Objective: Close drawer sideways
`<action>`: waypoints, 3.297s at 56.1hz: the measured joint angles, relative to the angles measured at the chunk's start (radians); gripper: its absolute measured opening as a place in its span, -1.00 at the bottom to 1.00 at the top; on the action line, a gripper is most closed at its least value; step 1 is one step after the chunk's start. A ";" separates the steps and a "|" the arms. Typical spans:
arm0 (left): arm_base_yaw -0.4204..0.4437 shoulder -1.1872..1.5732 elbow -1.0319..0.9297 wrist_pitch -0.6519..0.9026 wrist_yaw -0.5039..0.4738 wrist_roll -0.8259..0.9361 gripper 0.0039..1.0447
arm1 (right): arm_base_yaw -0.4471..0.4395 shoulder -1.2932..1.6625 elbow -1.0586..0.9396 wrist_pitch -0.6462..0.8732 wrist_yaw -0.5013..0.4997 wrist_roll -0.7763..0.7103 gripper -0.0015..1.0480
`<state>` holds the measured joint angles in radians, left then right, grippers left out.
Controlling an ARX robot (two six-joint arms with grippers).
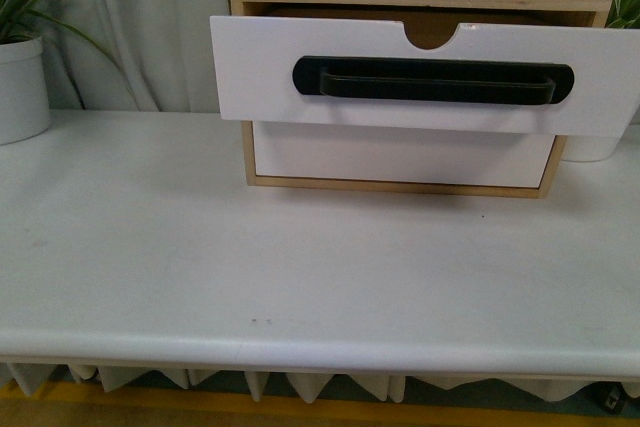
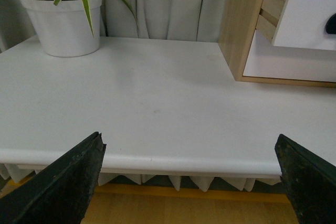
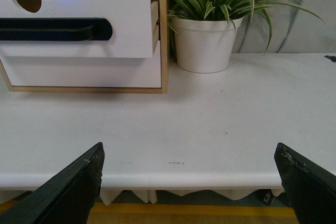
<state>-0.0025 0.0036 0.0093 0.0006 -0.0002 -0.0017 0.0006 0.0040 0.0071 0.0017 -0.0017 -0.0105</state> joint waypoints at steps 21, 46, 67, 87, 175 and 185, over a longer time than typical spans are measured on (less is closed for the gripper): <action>0.000 0.000 0.000 0.000 0.000 0.000 0.88 | 0.000 0.000 0.000 0.000 0.000 0.000 0.82; 0.000 0.000 0.000 0.000 0.000 0.000 0.88 | 0.000 0.000 0.000 0.000 0.000 0.000 0.82; 0.000 0.000 0.000 0.000 0.000 0.000 0.88 | 0.000 0.000 0.000 0.000 0.000 0.000 0.82; -0.098 0.056 0.011 -0.025 -0.272 0.248 0.88 | 0.015 0.167 0.105 -0.234 0.035 0.053 0.82; -0.380 1.433 0.660 0.823 0.100 1.573 0.88 | 0.014 1.290 1.085 -0.254 -0.179 -0.790 0.82; -0.388 1.490 0.730 0.809 0.101 1.591 0.88 | 0.033 1.357 1.125 -0.254 -0.169 -0.806 0.82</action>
<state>-0.3901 1.4937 0.7391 0.8097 0.1009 1.5890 0.0338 1.3613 1.1324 -0.2520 -0.1703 -0.8162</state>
